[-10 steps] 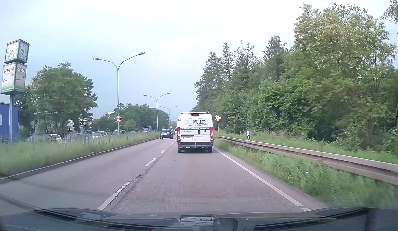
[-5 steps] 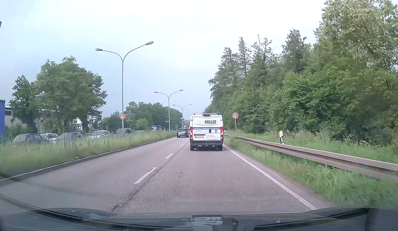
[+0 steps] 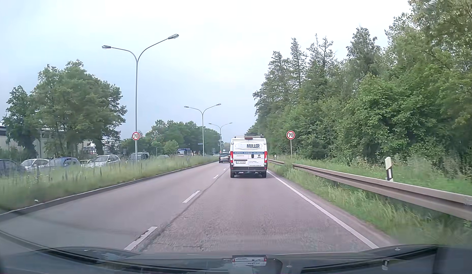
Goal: Follow the waypoints while adhering to traffic rules and regulations
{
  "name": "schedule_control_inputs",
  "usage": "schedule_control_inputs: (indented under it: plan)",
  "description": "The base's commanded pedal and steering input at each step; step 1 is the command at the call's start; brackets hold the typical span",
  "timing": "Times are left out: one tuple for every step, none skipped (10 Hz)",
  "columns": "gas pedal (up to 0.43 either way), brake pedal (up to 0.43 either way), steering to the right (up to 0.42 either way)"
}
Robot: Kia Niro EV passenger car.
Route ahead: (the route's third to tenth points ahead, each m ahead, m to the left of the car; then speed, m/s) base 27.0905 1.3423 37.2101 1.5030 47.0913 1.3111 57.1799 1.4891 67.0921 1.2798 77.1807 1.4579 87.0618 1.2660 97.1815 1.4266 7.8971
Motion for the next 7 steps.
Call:
schedule_control_inputs:
  plan:
    - [0.26, 0.0, -0.004]
    - [0.26, 0.0, -0.003]
    - [0.26, 0.0, -0.001]
    - [0.26, 0.0, -0.001]
    - [0.26, 0.0, 0.0]
    - [0.26, 0.0, 0.0]
    - [0.26, 0.0, 0.0]
